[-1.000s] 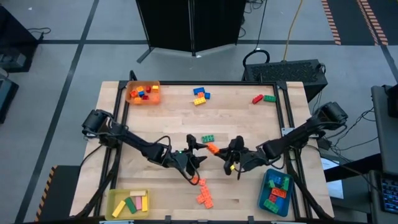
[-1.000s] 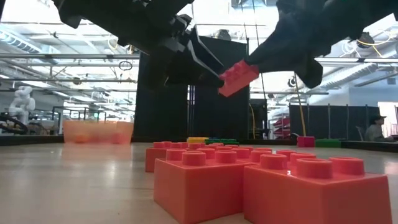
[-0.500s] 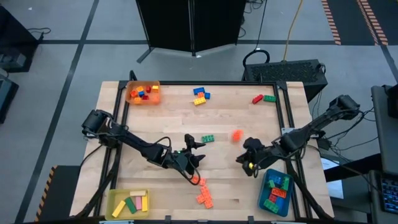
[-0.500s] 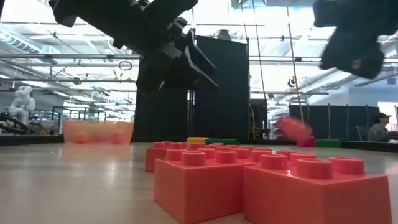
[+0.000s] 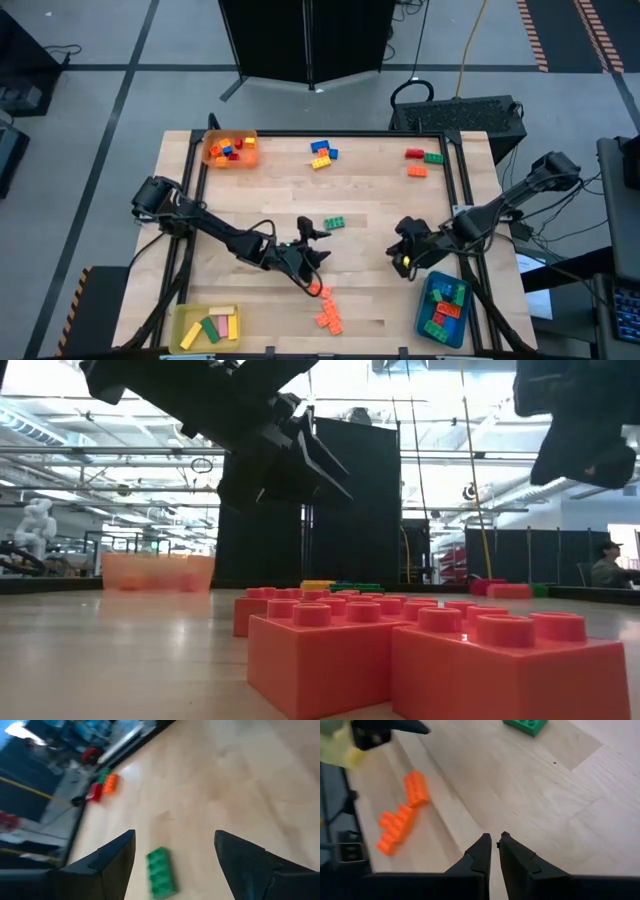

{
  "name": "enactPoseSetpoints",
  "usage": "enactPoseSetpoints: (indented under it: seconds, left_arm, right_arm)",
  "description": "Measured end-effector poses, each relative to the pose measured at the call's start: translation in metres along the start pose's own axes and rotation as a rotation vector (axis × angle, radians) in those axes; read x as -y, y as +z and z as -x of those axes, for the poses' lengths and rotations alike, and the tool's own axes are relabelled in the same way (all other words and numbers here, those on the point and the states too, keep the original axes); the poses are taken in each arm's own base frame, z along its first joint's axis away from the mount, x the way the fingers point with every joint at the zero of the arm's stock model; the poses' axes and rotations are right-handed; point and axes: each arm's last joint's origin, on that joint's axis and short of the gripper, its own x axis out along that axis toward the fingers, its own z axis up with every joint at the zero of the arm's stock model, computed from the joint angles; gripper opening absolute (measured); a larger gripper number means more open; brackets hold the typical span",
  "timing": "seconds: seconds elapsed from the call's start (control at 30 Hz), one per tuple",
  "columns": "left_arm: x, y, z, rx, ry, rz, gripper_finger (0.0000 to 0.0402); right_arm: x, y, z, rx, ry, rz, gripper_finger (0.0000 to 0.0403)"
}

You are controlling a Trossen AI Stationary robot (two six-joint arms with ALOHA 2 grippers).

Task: Sort blocks by size
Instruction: Put the green 8 stud game piece into the blue bin

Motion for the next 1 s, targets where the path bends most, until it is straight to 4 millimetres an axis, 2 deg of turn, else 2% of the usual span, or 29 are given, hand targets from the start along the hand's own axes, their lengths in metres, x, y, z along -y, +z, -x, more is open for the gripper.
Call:
enactPoseSetpoints:
  seconds: [0.3, 0.5, 0.73, 0.87, 1.0]
  left_arm:
    - [-0.01, -0.017, -0.012, -0.079, -0.129, 0.096, 0.0272]
    - [-0.015, -0.021, -0.017, -0.067, -0.261, 0.161, 0.0272]
    - [-0.019, -0.027, -0.02, -0.116, -0.222, 0.159, 0.0272]
    - [-0.02, -0.028, -0.02, -0.132, -0.21, 0.175, 0.0272]
    - [-0.025, -0.031, -0.022, -0.164, -0.122, 0.172, 0.0272]
  right_arm:
    - [0.003, 0.004, -0.037, -0.017, -0.109, 0.144, 0.0031]
    - [-0.002, 0.016, -0.058, 0.0, -0.05, 0.238, 0.0044]
    - [0.001, 0.035, -0.081, 0.094, -0.059, 0.415, 0.0107]
    - [0.011, 0.049, -0.096, 0.119, -0.12, 0.574, 0.0154]
    - [0.023, 0.067, -0.114, 0.108, -0.194, 0.756, 0.0194]
